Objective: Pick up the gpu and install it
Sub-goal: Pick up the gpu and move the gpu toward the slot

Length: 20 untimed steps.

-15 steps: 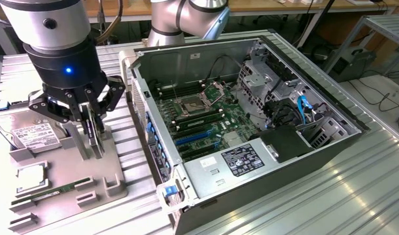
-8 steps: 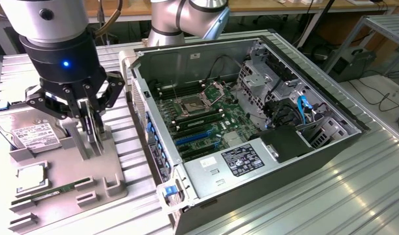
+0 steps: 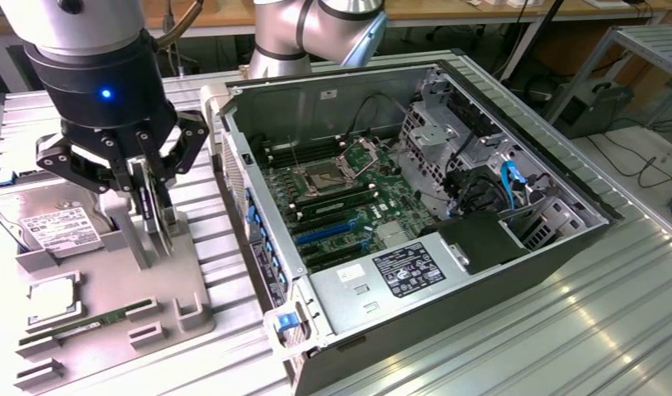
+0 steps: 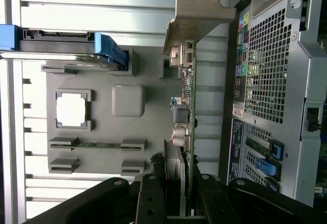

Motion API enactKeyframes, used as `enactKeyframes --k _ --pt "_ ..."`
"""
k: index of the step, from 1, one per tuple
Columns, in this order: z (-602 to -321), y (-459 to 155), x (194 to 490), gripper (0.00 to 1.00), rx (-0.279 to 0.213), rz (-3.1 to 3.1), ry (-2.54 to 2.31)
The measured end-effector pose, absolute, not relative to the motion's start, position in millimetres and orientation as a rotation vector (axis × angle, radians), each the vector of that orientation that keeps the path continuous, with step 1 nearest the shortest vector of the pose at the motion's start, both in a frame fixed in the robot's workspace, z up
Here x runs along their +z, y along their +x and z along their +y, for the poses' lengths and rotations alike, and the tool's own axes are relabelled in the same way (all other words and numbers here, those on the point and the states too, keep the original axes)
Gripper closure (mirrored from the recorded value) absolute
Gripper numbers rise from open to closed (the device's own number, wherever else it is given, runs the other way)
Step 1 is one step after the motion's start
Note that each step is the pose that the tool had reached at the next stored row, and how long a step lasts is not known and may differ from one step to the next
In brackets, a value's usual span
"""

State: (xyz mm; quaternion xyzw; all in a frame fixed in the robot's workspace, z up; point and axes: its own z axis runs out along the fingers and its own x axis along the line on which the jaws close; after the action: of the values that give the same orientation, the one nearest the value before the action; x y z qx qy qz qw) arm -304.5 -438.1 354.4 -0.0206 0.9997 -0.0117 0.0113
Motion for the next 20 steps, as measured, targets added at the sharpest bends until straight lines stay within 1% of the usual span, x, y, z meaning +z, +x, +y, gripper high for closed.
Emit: enactKeyframes --k 10,20 --pt "-439 -304 362 0.72 -0.033 3.118 -0.064" --pt "-439 -304 380 0.72 -0.032 3.118 -0.064"
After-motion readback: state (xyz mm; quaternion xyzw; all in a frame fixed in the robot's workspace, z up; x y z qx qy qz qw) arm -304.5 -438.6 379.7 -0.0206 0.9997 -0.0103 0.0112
